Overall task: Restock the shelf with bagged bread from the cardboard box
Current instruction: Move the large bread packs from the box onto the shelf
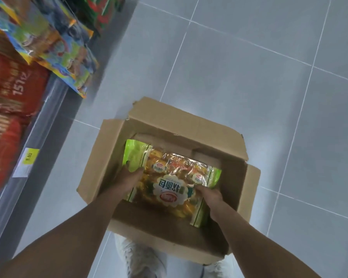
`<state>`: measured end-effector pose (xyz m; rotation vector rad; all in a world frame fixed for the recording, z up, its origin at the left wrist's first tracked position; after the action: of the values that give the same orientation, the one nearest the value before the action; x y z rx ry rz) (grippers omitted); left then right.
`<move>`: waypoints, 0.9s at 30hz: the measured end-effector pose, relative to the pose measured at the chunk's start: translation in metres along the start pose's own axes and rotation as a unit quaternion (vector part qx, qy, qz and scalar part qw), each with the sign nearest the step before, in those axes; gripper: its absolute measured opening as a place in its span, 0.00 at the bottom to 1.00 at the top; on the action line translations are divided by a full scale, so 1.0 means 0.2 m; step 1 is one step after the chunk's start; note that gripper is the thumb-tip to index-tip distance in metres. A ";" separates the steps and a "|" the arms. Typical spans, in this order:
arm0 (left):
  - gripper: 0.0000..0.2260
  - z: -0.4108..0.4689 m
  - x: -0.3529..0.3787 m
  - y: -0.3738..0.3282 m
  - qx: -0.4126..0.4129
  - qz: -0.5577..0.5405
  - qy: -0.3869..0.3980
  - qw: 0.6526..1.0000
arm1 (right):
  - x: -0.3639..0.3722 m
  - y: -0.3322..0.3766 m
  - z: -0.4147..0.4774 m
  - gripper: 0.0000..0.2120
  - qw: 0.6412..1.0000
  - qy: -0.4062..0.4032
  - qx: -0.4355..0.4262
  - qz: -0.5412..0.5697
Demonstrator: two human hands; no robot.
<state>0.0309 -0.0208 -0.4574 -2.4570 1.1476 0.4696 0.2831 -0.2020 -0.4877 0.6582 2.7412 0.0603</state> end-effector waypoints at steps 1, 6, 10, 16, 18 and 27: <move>0.36 0.01 0.02 0.01 0.004 -0.012 0.007 1.000 | 0.01 -0.01 0.02 0.19 1.000 0.007 0.002 0.007; 0.23 0.00 -0.02 0.02 0.037 -0.031 0.007 0.999 | 0.02 -0.01 0.04 0.25 0.999 0.042 -0.002 -0.018; 0.07 -0.10 -0.09 0.01 0.066 -0.041 -0.002 0.997 | -0.04 0.03 -0.13 0.21 0.999 0.046 -0.002 -0.004; 0.15 -0.36 -0.22 -0.05 0.070 -0.031 -0.012 0.997 | -0.14 0.11 -0.44 0.34 0.997 0.060 -0.026 0.033; 0.19 -0.46 -0.27 -0.09 0.067 -0.026 -0.012 0.997 | -0.20 0.13 -0.54 0.46 0.996 0.064 -0.040 0.046; 0.24 -1.28 -0.65 -0.39 0.096 -0.032 -0.053 0.993 | -0.55 0.35 -1.27 0.32 0.990 0.093 -0.097 0.050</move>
<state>0.0476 -0.0114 -0.1610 -2.2674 1.0184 0.4442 0.3261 -0.1799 -0.2051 0.7675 2.8265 0.4271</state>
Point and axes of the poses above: each hand's wrist, its own z-axis towards the middle knuckle, its own x-axis out of the palm, y = z × x, the point moved 6 cm from there along z, towards the middle knuckle, and after that the axes turned 4 degrees about z, right-handed, at the moved point
